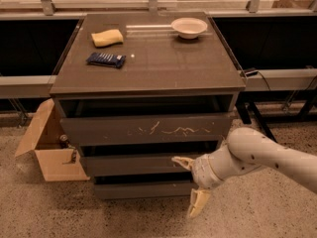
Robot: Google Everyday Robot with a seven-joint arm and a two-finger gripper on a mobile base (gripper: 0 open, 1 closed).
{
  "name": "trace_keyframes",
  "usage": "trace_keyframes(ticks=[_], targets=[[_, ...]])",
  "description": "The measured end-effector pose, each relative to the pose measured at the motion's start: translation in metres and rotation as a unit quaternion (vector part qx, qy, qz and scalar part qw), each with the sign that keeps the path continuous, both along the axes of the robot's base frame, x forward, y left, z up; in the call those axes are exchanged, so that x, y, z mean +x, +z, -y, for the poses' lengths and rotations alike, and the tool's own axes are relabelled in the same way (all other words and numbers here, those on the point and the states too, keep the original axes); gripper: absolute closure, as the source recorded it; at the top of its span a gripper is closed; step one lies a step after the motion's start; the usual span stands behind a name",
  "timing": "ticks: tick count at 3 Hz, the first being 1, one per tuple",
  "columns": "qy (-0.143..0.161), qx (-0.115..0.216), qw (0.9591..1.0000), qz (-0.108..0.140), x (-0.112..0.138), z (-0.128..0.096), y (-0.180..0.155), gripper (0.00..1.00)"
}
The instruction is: Open bottom drawer
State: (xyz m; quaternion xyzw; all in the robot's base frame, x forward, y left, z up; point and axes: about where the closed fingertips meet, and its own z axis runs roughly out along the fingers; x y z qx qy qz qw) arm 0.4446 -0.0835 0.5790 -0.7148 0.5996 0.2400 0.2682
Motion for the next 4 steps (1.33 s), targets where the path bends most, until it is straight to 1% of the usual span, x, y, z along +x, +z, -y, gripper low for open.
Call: trace_keyframes(ticks=[1, 2, 3, 4], targets=[[0.025, 0.052, 0.9978, -0.032, -0.002, -0.021, -0.050, 0.00], [0.025, 0.063, 0.9965, -0.050, -0.010, -0.026, -0.068, 0.00], [0.025, 0.063, 0.9965, -0.050, -0.010, -0.026, -0.068, 0.00], [0.033, 0.020, 0.9978, -0.053, 0.000, -0.002, -0.131, 0.00]])
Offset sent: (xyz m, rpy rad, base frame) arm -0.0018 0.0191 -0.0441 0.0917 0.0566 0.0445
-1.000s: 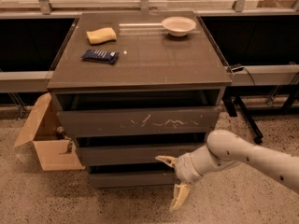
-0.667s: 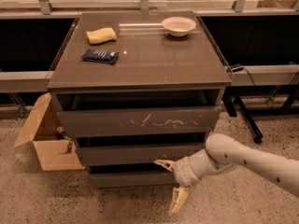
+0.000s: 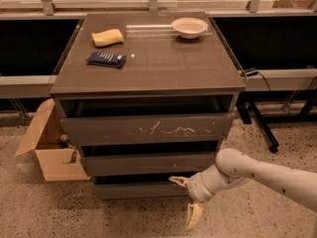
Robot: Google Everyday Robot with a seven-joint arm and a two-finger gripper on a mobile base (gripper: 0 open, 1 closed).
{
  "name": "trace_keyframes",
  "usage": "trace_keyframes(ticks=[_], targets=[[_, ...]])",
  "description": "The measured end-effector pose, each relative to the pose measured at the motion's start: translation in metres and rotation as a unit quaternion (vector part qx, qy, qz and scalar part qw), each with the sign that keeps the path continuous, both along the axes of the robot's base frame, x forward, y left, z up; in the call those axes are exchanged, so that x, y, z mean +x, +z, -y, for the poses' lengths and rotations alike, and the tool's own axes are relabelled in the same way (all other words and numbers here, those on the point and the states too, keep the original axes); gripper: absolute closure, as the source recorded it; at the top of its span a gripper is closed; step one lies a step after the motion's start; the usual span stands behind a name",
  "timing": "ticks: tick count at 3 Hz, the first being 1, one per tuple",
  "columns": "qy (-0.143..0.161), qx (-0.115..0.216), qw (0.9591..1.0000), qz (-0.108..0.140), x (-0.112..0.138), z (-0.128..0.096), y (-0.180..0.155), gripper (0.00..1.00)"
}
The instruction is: Open bottom drawer
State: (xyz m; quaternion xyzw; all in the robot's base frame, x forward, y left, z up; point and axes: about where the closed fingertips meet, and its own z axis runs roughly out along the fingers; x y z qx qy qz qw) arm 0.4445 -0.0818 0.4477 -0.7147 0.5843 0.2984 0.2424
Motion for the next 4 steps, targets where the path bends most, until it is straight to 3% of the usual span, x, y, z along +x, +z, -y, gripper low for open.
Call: trace_keyframes(ticks=[2, 3, 4], targets=[[0.007, -0.055, 0.9983, -0.015, 0.022, 0.040, -0.087, 0.00], [-0.007, -0.095, 0.9951, -0.026, 0.034, 0.055, -0.120, 0.00], [-0.010, -0.101, 0.9945, -0.027, 0.034, 0.056, -0.124, 0.00]])
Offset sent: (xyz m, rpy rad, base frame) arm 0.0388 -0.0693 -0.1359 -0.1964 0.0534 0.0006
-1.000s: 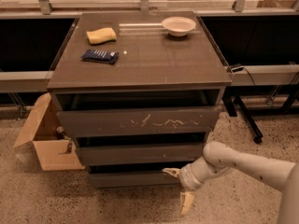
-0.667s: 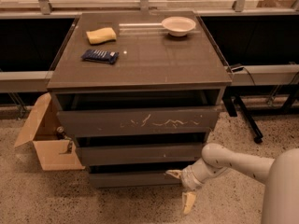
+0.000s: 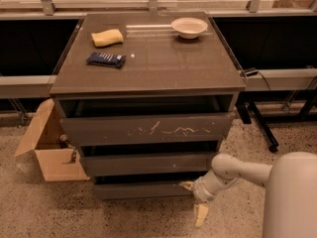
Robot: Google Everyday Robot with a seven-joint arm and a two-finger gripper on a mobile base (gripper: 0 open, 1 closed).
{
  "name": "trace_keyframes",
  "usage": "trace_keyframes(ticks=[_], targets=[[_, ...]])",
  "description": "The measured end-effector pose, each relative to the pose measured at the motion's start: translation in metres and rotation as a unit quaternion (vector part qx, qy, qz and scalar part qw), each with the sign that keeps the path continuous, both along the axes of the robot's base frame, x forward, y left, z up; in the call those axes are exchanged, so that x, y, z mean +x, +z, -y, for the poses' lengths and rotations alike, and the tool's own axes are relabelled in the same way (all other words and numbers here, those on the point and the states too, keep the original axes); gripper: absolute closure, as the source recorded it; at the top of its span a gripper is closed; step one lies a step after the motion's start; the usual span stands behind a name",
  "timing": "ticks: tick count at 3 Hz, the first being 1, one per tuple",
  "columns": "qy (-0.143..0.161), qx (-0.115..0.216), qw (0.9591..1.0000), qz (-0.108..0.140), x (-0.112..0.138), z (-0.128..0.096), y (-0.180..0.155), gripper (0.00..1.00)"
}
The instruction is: Open bottom drawer
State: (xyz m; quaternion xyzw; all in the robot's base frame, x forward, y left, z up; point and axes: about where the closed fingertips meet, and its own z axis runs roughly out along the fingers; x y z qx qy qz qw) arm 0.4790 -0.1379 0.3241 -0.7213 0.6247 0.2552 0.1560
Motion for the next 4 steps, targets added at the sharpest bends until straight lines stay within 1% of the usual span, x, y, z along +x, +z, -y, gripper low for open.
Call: trace_keyframes(ticks=[1, 2, 3, 4], targets=[[-0.008, -0.022, 0.9997, 0.007, 0.006, 0.000, -0.012, 0.00], [-0.014, -0.048, 0.9979, 0.042, 0.026, 0.011, -0.042, 0.00], [-0.022, -0.051, 0.9944, 0.090, 0.052, 0.018, -0.074, 0.00], [-0.020, -0.045, 0.9918, 0.118, 0.072, 0.021, -0.087, 0.00]])
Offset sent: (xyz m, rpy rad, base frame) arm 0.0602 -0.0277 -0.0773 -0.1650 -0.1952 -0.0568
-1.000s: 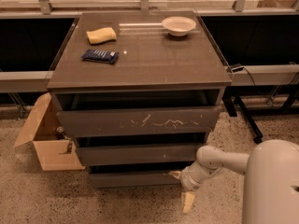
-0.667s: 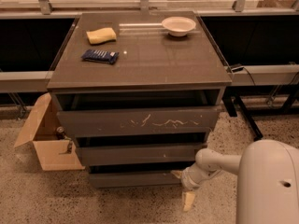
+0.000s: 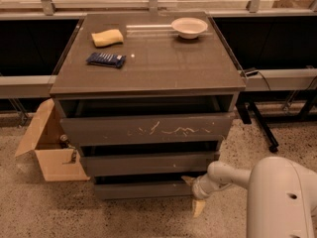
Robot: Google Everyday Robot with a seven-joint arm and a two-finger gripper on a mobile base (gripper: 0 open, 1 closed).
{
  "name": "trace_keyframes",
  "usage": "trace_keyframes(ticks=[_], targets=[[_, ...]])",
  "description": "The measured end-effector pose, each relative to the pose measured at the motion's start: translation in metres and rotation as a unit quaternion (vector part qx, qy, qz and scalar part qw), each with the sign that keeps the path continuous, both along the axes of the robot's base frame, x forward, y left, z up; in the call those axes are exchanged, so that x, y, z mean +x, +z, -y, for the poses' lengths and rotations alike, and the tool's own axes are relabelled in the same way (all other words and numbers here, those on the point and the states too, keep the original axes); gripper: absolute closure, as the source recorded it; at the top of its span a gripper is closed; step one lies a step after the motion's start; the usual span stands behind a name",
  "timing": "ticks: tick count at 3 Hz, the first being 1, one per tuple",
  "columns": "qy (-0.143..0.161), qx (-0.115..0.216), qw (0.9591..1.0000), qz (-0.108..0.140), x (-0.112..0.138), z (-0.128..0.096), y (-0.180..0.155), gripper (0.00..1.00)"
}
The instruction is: Open bottom drawer
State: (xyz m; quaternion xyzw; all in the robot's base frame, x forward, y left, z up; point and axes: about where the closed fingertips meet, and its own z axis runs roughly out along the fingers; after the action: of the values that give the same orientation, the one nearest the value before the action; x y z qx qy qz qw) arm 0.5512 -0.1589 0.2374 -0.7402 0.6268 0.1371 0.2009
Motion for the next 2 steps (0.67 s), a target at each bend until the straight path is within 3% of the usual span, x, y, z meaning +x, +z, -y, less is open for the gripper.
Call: trace_keyframes(ticks=[2], targets=[[-0.013, 0.034, 0.9992, 0.016, 0.041, 0.005, -0.034, 0.00]])
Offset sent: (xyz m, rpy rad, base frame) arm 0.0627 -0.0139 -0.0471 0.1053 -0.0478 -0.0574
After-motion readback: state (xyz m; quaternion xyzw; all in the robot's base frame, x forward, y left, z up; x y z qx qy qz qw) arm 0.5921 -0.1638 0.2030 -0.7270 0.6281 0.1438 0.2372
